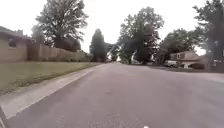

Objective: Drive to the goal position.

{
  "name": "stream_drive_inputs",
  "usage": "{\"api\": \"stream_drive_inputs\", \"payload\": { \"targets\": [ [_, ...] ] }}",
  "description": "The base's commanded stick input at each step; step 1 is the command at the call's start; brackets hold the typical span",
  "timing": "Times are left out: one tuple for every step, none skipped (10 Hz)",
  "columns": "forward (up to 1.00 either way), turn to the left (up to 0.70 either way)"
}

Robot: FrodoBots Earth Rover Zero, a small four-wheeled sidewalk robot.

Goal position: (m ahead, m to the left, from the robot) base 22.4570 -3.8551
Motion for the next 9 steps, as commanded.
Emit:
{"api": "stream_drive_inputs", "payload": {
  "targets": [
    [0.70, 0.00],
    [0.70, 0.00],
    [0.70, 0.00],
    [0.70, 0.00],
    [0.70, 0.00],
    [0.70, 0.00],
    [0.70, 0.00],
    [0.70, 0.00],
    [0.70, 0.00]
  ]
}}
